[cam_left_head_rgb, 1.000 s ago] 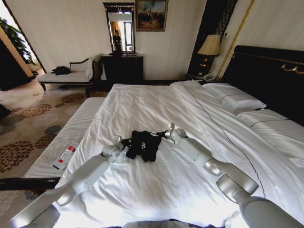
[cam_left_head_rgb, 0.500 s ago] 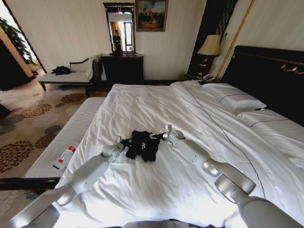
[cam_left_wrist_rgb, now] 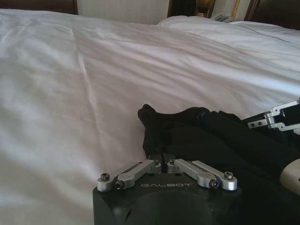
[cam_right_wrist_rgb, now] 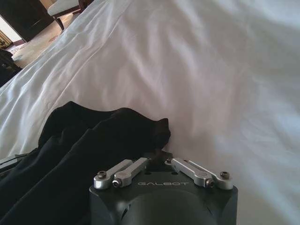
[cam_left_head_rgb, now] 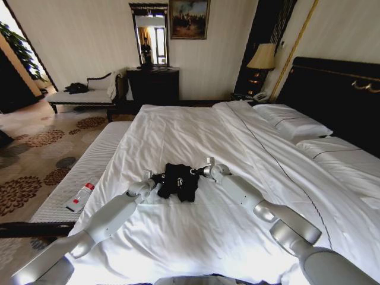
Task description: Fold the clothes on the bed.
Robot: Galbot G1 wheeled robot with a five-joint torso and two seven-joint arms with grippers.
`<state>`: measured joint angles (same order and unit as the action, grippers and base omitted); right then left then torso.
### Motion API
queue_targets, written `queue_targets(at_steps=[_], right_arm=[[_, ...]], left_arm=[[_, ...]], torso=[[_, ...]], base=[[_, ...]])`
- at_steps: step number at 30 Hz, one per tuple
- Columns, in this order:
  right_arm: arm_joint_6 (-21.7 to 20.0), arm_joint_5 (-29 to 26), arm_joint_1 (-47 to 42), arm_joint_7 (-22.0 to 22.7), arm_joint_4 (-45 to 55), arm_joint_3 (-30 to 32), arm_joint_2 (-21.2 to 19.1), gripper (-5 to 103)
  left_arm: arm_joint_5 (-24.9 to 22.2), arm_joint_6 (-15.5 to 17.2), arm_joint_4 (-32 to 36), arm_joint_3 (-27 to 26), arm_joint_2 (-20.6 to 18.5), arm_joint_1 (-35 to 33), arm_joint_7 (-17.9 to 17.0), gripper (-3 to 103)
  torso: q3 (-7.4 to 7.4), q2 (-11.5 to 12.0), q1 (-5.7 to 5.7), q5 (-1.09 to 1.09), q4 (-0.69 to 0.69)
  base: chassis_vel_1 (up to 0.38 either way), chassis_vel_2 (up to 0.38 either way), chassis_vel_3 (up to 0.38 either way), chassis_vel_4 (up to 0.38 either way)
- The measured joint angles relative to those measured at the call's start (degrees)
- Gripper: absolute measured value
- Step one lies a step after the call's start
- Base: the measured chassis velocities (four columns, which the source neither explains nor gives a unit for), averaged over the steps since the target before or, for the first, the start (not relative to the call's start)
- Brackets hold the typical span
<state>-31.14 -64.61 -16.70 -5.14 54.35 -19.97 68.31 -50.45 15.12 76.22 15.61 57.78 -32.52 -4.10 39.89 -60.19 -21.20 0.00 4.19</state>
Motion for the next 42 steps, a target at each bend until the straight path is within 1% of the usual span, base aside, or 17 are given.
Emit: queue_targets(at_steps=[1, 3, 7, 13, 15, 17, 20, 21, 23, 25, 26, 28, 31, 32, 37, 39, 42], right_arm=[[0.0, -0.1, -0.1, 0.3, 0.4, 0.1, -0.2, 2], [0.1, -0.1, -0.2, 0.6, 0.7, 0.2, -0.3, 2], [0.3, -0.3, -0.7, 1.3, 1.7, 0.7, -0.7, 2], [0.4, -1.2, -2.5, 3.6, 6.6, 3.3, -2.6, 2], [0.5, -1.2, -3.5, 4.7, 9.4, 4.7, -3.6, 2], [1.0, -1.3, -4.9, 6.4, 14.5, 6.6, -5.5, 2], [1.2, -1.7, -5.7, 7.4, 17.7, 7.6, -6.8, 2], [1.4, -2.0, -6.7, 8.4, 21.7, 8.6, -8.4, 2], [1.8, -2.2, -7.7, 9.5, 25.6, 9.5, -10.5, 2], [1.9, -2.2, -7.9, 9.7, 26.3, 9.7, -10.8, 2], [2.1, -2.2, -8.8, 10.4, 29.5, 10.6, -12.4, 2], [2.3, -2.2, -9.2, 10.7, 30.7, 11.0, -13.1, 2], [3.2, -2.2, -10.5, 11.9, 36.1, 13.1, -15.7, 2], [3.2, -2.2, -10.5, 11.9, 36.1, 13.1, -15.7, 2], [4.2, -3.9, -10.7, 14.0, 43.0, 16.0, -19.1, 2], [4.3, -4.2, -10.6, 14.2, 43.7, 16.2, -19.4, 2], [5.0, -5.6, -9.1, 15.7, 47.4, 16.6, -21.4, 2]], left_arm=[[0.0, 0.0, 0.2, -0.1, -0.1, -0.1, -0.1, 1], [0.0, 0.0, 0.4, -0.2, -0.1, -0.2, -0.1, 1], [0.1, 0.0, 1.2, -0.4, -0.3, -0.4, -0.3, 1], [0.0, 0.0, 3.4, -1.8, -1.2, -0.5, -0.8, 1], [-0.3, 0.0, 4.7, -2.4, -1.9, -0.4, -1.1, 1], [-1.2, 0.2, 6.9, -4.0, -3.0, -0.1, -1.7, 1], [-1.6, 0.3, 8.0, -4.8, -3.6, 0.1, -2.1, 1], [-2.2, 0.5, 9.5, -5.9, -4.5, 0.2, -2.7, 1], [-2.7, 0.7, 11.2, -7.2, -5.4, 0.1, -3.3, 1], [-2.8, 0.7, 11.6, -7.5, -5.6, 0.1, -3.4, 1], [-3.2, 0.9, 13.1, -8.7, -6.3, -0.1, -4.0, 1], [-3.3, 1.0, 13.8, -9.3, -6.6, -0.1, -4.2, 1], [-4.4, 1.3, 16.6, -11.2, -8.2, 0.0, -5.3, 1], [-4.4, 1.3, 16.6, -11.2, -8.2, 0.0, -5.3, 1], [-6.9, 1.9, 21.3, -12.6, -11.9, 2.4, -6.9, 1], [-7.2, 2.0, 22.0, -12.7, -12.3, 2.7, -7.0, 1], [-8.8, 2.3, 24.6, -13.1, -14.3, 4.6, -7.8, 1]], torso=[[0.00, 0.0, 0.00, 0.00, 0.00], [0.00, 0.0, 0.00, 0.00, 0.00], [0.00, 0.0, -0.01, 0.00, 0.00], [0.00, 0.0, 0.00, 0.00, 0.01], [0.00, 0.0, 0.00, 0.00, 0.00], [0.00, 0.0, 0.00, 0.01, 0.00], [0.00, 0.0, 0.00, 0.00, 0.00], [0.00, 0.0, 0.00, 0.00, 0.01], [0.00, 0.0, 0.00, 0.00, 0.00], [0.00, 0.0, 0.00, 0.00, 0.01], [0.00, 0.0, 0.00, 0.00, 0.01], [-0.01, 0.0, 0.00, 0.00, 0.01], [0.00, 0.0, 0.00, 0.00, 0.00], [0.00, 0.0, 0.00, 0.00, 0.00], [-0.01, 0.0, 0.00, 0.00, 0.00], [0.00, 0.0, 0.00, 0.00, 0.01], [-0.01, 0.0, 0.00, 0.00, 0.00]], base=[[0.000, 0.000, 0.000, 0.000], [0.000, 0.000, 0.000, 0.000], [0.000, 0.000, 0.000, 0.000], [0.000, 0.000, 0.000, 0.000], [0.000, 0.000, 0.000, 0.000], [0.000, 0.000, 0.000, 0.000], [0.000, 0.000, 0.000, 0.000], [0.000, 0.000, 0.000, 0.000], [0.000, 0.000, 0.000, 0.000], [0.000, 0.000, 0.000, 0.000], [0.000, 0.000, 0.000, 0.000], [0.000, 0.000, 0.000, 0.000], [0.000, 0.000, 0.000, 0.000], [0.000, 0.000, 0.000, 0.000], [0.000, 0.000, 0.000, 0.000], [0.000, 0.000, 0.000, 0.000], [0.000, 0.000, 0.000, 0.000]])
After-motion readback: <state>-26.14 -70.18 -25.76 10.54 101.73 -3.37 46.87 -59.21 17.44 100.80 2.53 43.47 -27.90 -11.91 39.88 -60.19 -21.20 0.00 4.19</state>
